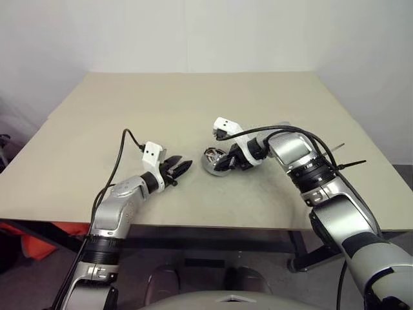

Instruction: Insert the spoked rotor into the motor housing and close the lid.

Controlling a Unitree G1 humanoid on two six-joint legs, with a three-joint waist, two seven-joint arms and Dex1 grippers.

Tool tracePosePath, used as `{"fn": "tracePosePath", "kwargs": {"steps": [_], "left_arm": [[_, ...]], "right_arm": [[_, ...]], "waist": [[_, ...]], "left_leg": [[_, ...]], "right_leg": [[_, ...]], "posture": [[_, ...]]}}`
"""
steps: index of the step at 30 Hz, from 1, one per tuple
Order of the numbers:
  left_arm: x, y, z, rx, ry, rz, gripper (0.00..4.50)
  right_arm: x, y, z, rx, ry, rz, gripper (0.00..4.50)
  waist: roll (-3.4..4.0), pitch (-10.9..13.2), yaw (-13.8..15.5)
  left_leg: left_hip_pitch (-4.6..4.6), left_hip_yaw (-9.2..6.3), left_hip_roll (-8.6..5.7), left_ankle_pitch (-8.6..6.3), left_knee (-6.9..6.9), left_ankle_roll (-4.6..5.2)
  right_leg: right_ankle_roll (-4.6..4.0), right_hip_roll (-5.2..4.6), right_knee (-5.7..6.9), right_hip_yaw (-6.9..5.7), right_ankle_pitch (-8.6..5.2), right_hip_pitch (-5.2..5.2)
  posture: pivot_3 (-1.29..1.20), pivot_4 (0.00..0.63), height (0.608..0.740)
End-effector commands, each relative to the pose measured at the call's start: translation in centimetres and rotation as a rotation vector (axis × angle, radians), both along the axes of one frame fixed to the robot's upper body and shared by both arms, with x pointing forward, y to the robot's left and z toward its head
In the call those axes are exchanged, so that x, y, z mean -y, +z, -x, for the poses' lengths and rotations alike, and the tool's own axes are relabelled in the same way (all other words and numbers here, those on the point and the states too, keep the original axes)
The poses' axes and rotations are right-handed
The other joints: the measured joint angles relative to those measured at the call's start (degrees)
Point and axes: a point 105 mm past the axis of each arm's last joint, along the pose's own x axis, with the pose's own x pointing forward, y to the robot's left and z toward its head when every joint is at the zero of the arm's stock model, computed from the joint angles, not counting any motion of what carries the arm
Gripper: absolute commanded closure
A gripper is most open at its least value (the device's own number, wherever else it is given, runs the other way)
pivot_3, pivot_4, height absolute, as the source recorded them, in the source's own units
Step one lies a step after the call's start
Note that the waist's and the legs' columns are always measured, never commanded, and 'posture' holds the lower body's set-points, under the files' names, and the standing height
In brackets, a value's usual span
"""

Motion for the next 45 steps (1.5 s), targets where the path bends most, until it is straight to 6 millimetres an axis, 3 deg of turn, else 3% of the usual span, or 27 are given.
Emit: {"fn": "tracePosePath", "kwargs": {"steps": [1, 5, 13, 19, 25, 30, 34, 45], "left_arm": [[-0.1, 1.5, -0.2, 0.055, 0.004, 0.004, 2.1], [-0.1, 1.5, -0.3, 0.056, 0.001, 0.002, 2.1], [0.2, 1.4, -0.5, 0.052, -0.014, 0.004, 2.1], [0.6, 1.6, -0.7, 0.051, -0.032, 0.018, 2.1], [0.7, 1.9, -0.8, 0.051, -0.052, 0.028, 2.1], [0.9, 1.7, -0.9, 0.036, -0.081, 0.021, 2.1], [1.4, 1.6, -1.1, 0.028, -0.1, 0.024, 2.1], [1.9, 1.4, -1.1, 0.02, -0.123, 0.022, 2.1]], "right_arm": [[-0.6, 1.9, -1.3, 0.07, -0.03, -0.026, 4.18], [-0.7, 2.2, -1.9, 0.095, -0.054, -0.033, 2.93], [-0.9, 4.6, -2.1, 0.132, -0.085, -0.111, 0.08], [-0.2, 6.7, -3.9, 0.121, -0.324, -0.327, 0.01], [3.8, 5.8, -4.7, 0.025, -0.621, -0.464, 0.01], [7.0, 4.8, -3.1, -0.192, -0.818, -0.585, 0.01], [8.5, 4.7, -1.4, -0.319, -0.85, -0.707, 0.01], [9.4, 0.2, 2.8, -0.489, -0.848, -0.744, 0.01]], "waist": [[0.0, 0.0, 0.1], [0.0, 0.0, 0.4], [0.0, 0.0, 0.4], [0.0, 0.0, 0.4], [-0.01, 0.0, 0.7], [0.01, 0.0, 0.7], [0.02, 0.0, 0.8], [0.13, -0.1, 1.1]], "left_leg": [[0.01, 0.0, 0.0, 0.01, 0.0, -0.02], [0.09, 0.0, 0.0, 0.03, -0.02, -0.06], [0.11, 0.0, 0.0, 0.04, -0.09, -0.08], [0.2, 0.01, -0.02, 0.09, -0.13, -0.17], [0.35, 0.01, -0.07, 0.15, -0.19, -0.27], [0.41, 0.02, -0.08, 0.25, -0.26, -0.44], [0.57, 0.05, -0.1, 0.34, -0.49, -0.58], [0.64, 0.05, -0.14, 0.34, -0.68, -0.55]], "right_leg": [[0.0, 0.0, 0.0, 0.0, 0.0, 0.0], [0.0, 0.0, 0.01, 0.01, 0.0, 0.03], [0.0, 0.0, 0.01, 0.02, 0.0, 0.03], [0.0, 0.01, 0.02, 0.04, 0.0, 0.05], [0.01, 0.0, 0.0, 0.05, -0.01, 0.18], [0.02, 0.0, 0.0, 0.08, -0.01, 0.2], [0.02, 0.03, 0.01, 0.1, -0.01, 0.23], [0.06, 0.02, -0.29, 0.0, -0.02, 0.34]], "posture": [[0.0, 0.0, 0.74], [0.0, 0.0, 0.74], [0.0, 0.0, 0.74], [0.0, 0.0, 0.74], [0.0, 0.0, 0.74], [0.0, 0.0, 0.74], [0.0, 0.0, 0.74], [0.0, 0.0, 0.74]]}}
